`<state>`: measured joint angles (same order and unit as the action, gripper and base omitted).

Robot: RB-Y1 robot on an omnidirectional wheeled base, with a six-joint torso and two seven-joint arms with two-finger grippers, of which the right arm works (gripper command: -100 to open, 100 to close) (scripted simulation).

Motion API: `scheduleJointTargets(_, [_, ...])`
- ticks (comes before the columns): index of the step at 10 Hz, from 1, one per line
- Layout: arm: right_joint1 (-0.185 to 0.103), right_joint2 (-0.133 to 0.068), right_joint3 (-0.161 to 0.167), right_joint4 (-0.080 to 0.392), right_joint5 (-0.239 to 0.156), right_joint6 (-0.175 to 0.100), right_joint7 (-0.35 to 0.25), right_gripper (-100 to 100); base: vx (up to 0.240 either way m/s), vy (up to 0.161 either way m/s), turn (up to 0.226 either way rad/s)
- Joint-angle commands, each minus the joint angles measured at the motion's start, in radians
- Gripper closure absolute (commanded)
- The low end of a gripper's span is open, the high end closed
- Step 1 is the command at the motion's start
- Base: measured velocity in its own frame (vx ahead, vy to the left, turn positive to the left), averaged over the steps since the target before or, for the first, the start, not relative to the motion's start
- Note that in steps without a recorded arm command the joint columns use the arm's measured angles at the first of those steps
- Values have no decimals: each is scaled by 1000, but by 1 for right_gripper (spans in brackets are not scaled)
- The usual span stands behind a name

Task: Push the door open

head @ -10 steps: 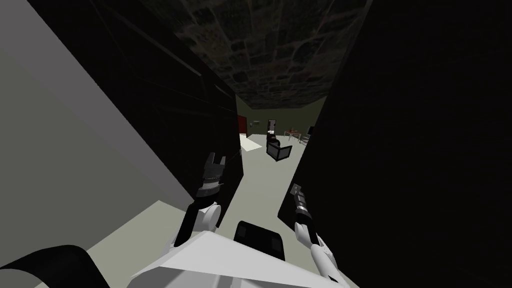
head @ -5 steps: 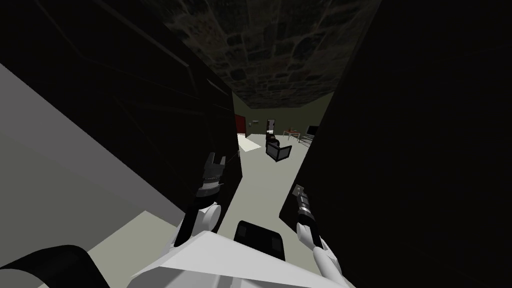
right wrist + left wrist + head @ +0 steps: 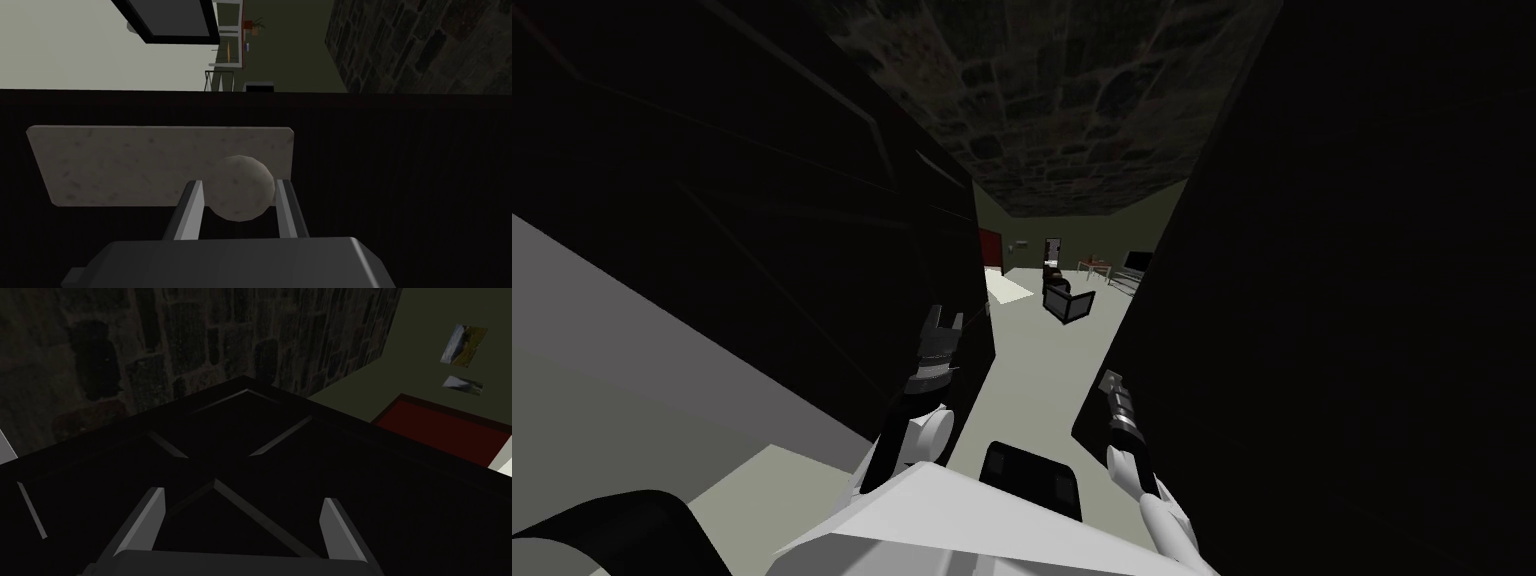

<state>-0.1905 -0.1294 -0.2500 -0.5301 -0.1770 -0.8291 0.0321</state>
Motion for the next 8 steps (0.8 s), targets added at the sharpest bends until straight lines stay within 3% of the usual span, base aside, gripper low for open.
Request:
scheduleJointTargets(1, [-2, -15, -27, 18, -16, -9, 6, 100, 133, 73, -70])
scheduleJointTargets(4, [0, -19, -42, 19, -25, -9, 11, 100, 158, 50, -65])
scheduleJointTargets(8, [4, -31, -87, 23, -52, -10, 26, 100, 200, 23, -53])
